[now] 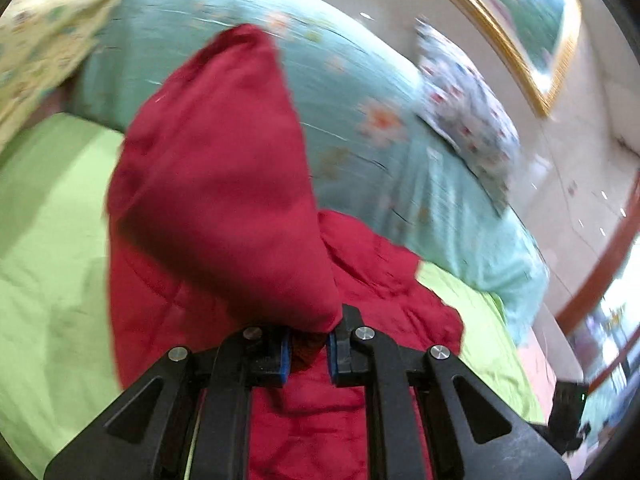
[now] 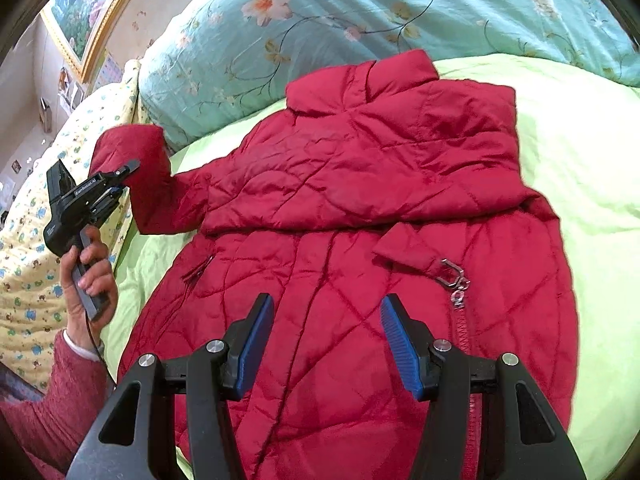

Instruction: Fold large clothes

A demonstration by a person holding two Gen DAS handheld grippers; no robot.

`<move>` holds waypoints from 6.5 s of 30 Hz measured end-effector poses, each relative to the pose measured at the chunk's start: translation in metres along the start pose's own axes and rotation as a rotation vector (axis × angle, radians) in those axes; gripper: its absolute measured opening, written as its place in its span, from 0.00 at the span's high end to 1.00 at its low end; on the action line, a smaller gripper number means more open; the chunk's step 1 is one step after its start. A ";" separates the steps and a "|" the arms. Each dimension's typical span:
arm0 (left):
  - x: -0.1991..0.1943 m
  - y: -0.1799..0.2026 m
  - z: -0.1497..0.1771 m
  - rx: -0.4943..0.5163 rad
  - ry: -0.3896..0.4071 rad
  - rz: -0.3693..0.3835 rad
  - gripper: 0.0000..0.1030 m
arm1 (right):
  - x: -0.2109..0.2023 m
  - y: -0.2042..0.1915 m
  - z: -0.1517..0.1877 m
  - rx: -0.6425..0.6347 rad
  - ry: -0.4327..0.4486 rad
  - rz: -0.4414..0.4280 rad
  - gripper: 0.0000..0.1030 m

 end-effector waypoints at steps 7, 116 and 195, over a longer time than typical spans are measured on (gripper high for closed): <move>0.032 0.073 0.014 0.119 -0.058 0.100 0.90 | -0.006 0.022 -0.001 0.046 0.013 0.009 0.43; 0.145 0.019 0.075 0.183 -0.275 -0.109 0.79 | 0.106 0.087 -0.083 0.007 0.069 0.227 0.75; -0.105 -0.046 0.176 0.016 -0.358 -0.362 0.48 | -0.077 0.076 0.128 0.095 0.052 0.341 0.26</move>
Point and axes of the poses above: each gripper's, at about its wrist camera, not at the fingertips, and x roughly the way its jaws point, y to its right, z to its underside, the point moved 5 cm from there along x, roughly the way its jaws point, and after that the axes turned 3 degrees about x, right-handed, at the moved point
